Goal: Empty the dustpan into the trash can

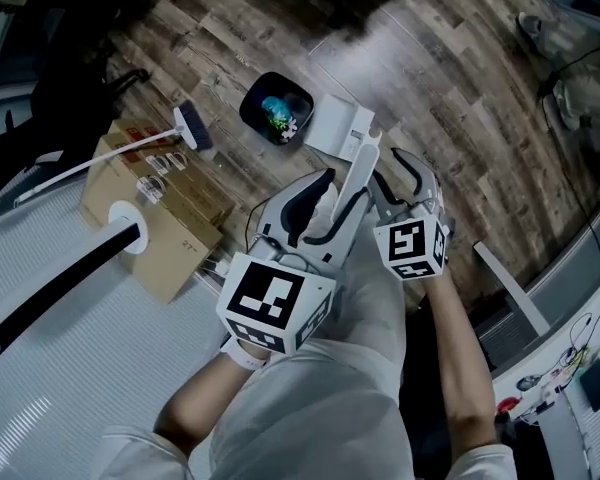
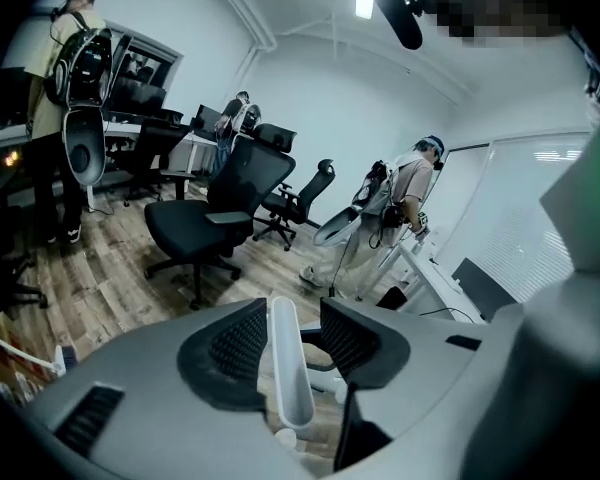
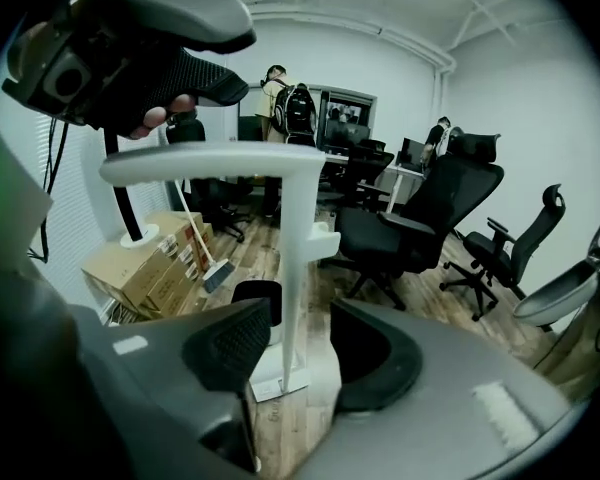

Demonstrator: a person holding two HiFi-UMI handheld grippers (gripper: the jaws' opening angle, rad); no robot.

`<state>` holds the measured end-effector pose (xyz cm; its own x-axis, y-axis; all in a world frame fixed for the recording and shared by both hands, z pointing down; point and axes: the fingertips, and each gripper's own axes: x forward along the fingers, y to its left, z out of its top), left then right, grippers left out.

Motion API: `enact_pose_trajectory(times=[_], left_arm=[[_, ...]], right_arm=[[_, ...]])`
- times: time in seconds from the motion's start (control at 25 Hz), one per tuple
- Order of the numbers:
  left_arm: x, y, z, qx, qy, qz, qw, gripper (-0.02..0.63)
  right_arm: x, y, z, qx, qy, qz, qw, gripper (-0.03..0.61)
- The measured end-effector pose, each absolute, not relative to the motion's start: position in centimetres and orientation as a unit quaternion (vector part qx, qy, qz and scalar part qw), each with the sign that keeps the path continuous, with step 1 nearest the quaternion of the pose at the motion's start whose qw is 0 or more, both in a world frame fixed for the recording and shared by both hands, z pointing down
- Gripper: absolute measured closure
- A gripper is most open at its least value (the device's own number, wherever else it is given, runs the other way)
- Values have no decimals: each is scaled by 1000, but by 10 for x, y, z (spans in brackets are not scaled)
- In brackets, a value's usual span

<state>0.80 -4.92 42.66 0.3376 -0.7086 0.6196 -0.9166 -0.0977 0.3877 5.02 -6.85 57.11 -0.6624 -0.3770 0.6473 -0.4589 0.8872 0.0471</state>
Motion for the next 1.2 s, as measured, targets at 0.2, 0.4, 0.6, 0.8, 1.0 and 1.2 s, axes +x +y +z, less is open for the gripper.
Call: enact_pose_trajectory(times=[0.2, 0.4, 0.6, 0.8, 1.0, 1.2], left_arm=[[-6, -43, 404, 722, -577, 129, 360, 541], [-14, -35, 383, 725, -584, 124, 344, 598], [-20, -28, 360, 734, -582, 118, 330, 606], [-28, -21, 337, 741, -579, 105, 325, 606], [-37, -14, 311, 746, -582, 83, 314, 607], [-41, -3, 286, 754, -583, 67, 296, 607]], right_arm=[[60, -73, 535, 266, -906, 52, 326, 500], [69, -70, 496, 290, -905, 45, 310, 540], [78, -69, 456, 323, -898, 44, 296, 540], [82, -70, 413, 349, -895, 47, 273, 566], [84, -66, 376, 363, -893, 55, 261, 566], [85, -54, 340, 365, -898, 58, 239, 566]])
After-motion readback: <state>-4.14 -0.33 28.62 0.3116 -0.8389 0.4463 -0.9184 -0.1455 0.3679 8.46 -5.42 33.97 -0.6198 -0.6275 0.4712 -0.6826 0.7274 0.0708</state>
